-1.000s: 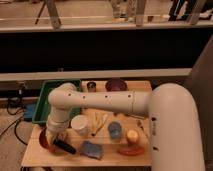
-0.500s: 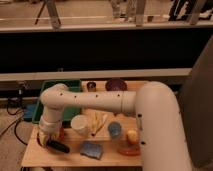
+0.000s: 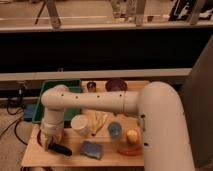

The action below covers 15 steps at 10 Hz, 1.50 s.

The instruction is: Wipe red bowl with brush

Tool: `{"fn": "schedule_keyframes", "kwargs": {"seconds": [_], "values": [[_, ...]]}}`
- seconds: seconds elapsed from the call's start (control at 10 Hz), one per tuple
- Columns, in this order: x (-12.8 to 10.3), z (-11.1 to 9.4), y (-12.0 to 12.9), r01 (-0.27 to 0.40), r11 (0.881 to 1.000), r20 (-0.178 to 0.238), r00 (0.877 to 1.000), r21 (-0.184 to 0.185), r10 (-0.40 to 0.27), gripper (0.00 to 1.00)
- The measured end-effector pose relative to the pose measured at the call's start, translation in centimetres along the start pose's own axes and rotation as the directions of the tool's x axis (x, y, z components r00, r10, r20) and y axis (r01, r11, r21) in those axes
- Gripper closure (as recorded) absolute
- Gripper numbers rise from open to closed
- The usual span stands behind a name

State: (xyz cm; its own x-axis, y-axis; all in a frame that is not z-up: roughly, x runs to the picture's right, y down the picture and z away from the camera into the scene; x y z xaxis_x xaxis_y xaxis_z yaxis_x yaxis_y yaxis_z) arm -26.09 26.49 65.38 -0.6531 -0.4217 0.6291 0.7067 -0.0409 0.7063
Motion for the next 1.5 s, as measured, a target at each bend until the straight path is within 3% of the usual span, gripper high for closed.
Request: {"fn": "schedule_keyframes", "kwargs": {"seconds": [0.2, 0.5, 0.9, 1.5], "values": [[-1.2, -0.7, 0.6, -0.035, 0.999, 0.001, 0.999, -0.019, 0.035, 1.0], [-1.7, -2.1, 1.6, -0.074, 0.996, -0.033, 0.997, -0.055, 0.072, 1.0], [0.9, -3.6, 2.0, -0.075, 0.994, -0.104, 0.992, -0.078, 0.067, 1.0], [2.8, -2.6, 0.7, -0.013, 0.998, -0.083, 0.997, -0.067, 0.008, 1.0]]}}
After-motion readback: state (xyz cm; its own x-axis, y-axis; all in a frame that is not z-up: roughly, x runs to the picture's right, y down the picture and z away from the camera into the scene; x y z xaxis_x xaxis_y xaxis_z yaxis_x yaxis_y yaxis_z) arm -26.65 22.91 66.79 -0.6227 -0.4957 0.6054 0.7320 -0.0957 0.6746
